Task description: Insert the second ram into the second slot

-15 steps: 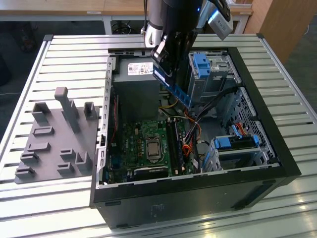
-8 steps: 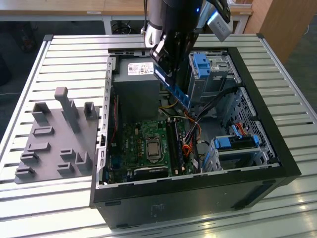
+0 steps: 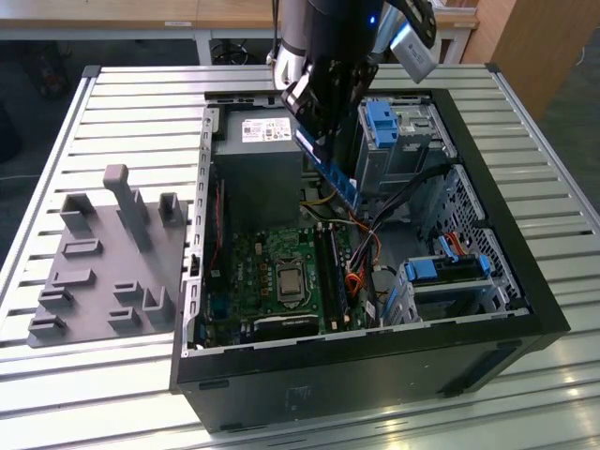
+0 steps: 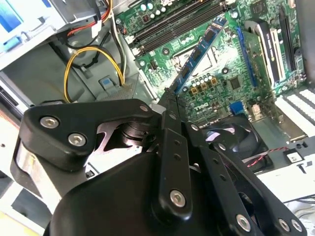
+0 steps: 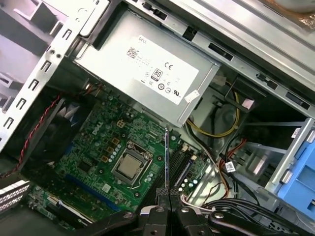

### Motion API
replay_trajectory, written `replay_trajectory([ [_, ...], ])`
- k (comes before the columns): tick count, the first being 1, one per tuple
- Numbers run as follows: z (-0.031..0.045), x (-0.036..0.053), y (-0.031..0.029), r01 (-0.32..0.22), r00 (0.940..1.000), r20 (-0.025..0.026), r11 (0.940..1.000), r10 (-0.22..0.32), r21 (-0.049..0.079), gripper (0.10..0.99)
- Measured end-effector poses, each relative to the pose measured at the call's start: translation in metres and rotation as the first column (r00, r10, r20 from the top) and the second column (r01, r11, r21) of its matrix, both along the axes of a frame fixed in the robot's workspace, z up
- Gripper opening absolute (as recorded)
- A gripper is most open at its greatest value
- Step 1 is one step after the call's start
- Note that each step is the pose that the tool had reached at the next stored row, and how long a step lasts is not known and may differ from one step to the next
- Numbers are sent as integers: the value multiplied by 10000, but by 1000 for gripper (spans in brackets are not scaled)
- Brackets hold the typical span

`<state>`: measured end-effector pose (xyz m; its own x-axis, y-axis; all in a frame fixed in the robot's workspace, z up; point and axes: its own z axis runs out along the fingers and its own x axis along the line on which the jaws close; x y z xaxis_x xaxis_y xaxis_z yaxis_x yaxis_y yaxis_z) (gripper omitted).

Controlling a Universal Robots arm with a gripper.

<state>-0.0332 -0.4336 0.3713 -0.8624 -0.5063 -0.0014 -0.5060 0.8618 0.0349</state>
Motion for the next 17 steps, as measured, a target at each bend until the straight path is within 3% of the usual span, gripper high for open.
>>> replay_trajectory([
  [9,-6,0,0,1050,9945,0,9945,-1050,-1,114],
  [17,-12,0,0,2145,9767,0,9767,-2145,-1,114],
])
